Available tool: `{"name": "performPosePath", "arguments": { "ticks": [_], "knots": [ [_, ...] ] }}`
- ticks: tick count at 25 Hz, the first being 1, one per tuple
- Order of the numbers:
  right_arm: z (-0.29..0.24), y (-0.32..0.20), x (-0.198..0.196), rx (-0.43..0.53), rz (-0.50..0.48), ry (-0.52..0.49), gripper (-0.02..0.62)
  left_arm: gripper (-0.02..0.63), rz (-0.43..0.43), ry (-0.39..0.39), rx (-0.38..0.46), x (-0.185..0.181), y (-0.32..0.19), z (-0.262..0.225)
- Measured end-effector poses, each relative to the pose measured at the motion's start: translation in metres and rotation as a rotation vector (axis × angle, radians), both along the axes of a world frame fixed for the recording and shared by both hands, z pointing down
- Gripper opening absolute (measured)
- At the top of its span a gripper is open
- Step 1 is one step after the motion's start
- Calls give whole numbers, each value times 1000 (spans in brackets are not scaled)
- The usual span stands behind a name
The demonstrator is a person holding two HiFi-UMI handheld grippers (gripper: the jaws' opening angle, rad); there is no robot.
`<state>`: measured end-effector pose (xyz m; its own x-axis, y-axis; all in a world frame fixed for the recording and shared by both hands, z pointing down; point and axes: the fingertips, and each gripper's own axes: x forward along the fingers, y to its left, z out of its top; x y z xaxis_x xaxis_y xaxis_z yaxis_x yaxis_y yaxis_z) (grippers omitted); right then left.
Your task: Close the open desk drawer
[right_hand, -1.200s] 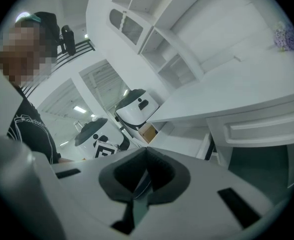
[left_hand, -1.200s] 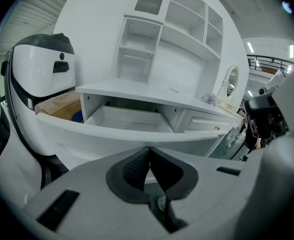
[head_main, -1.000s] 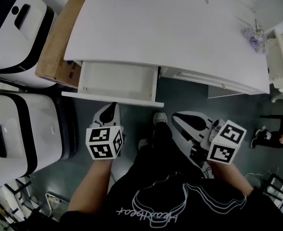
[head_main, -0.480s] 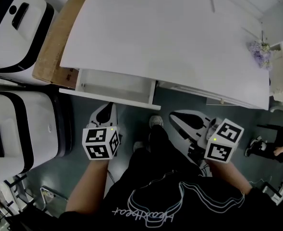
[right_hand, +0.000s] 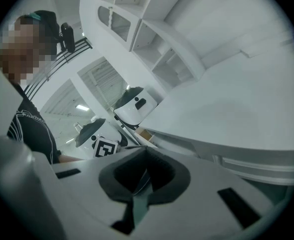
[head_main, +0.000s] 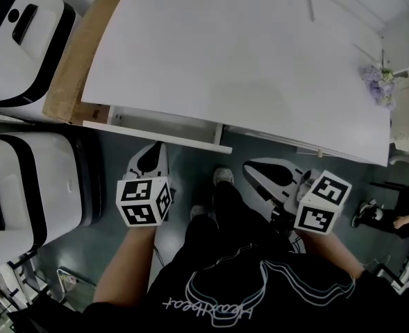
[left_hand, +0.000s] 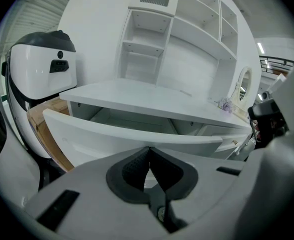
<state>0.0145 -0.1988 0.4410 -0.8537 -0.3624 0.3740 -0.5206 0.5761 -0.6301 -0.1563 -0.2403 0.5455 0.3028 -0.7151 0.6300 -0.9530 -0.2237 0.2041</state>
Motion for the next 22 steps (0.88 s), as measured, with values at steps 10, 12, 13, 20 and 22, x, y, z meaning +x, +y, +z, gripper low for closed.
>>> {"name": "performPosePath", "arguments": {
  "ticks": [10, 12, 13, 20, 22],
  "knots": [
    [2, -16, 2, -4, 6, -1, 6, 6, 3, 4, 6, 3, -21, 0],
    [2, -19, 4, -5, 10, 1, 6, 6, 3, 4, 9, 4, -26, 0],
    [3, -20, 5, -6, 13, 2, 6, 6, 3, 4, 11, 4, -27, 0],
    [5, -24, 8, -12, 25, 5, 6, 6, 10, 3, 17, 8, -42, 1],
    [5, -25, 9, -13, 29, 5, 6, 6, 14, 3, 19, 9, -46, 0]
  ]
}}
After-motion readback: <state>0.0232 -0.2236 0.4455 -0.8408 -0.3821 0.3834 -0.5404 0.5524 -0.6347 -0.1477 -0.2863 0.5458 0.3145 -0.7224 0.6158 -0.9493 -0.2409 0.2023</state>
